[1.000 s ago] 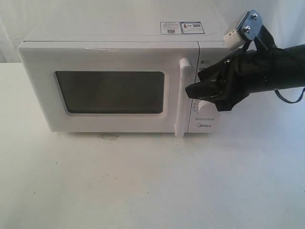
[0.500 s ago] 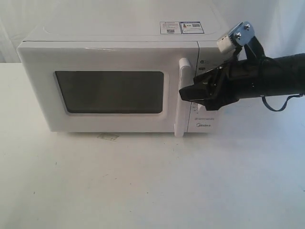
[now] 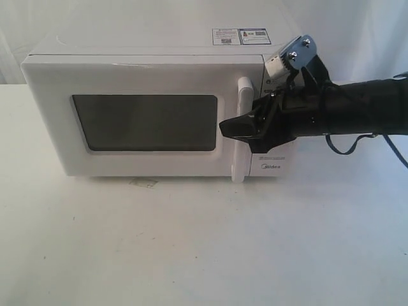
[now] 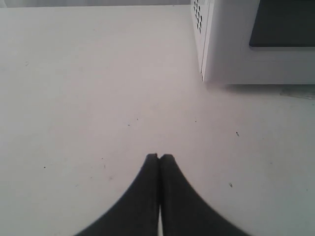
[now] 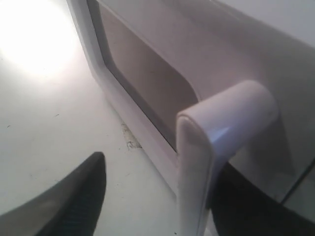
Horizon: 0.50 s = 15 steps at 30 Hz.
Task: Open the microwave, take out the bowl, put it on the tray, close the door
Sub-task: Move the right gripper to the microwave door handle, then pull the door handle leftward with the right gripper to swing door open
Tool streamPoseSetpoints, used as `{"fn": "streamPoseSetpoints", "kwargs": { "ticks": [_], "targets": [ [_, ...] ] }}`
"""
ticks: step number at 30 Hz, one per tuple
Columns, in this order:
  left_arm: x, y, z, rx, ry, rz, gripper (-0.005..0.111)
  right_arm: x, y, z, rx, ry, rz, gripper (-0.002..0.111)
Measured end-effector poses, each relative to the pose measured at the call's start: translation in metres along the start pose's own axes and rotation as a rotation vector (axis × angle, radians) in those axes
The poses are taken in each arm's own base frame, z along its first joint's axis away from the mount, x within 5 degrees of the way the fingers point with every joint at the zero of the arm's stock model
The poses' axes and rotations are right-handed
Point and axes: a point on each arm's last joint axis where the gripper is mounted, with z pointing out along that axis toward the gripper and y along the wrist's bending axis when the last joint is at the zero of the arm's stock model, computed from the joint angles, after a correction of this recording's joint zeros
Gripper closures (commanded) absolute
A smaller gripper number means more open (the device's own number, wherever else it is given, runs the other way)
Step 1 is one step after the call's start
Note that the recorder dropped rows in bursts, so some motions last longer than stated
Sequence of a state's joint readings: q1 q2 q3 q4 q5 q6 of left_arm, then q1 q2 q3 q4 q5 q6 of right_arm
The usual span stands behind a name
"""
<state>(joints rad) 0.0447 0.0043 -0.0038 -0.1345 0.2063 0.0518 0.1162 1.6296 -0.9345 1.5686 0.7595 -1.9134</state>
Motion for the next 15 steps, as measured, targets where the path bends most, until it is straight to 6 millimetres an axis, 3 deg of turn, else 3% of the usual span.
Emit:
{"fn": "streamPoseSetpoints", "kwargs": {
  "ticks": [10,12,15],
  "targets": [
    [0.0000,0.0000,0.0000,0.000,0.000,0.000,0.107,-0.0029,-0.0002,0.0001,0.037,0.005,-0.007,0.066],
    [0.0000,0.0000,0.0000,0.000,0.000,0.000,0.107,-0.0054,-0.0002,-0.0003,0.045,0.007,-0.008,0.077],
    [0.0000,0.0000,0.0000,0.000,0.000,0.000,0.107,-0.0068,-0.0002,-0.0010,0.060,0.012,-0.006,0.103]
  ]
}}
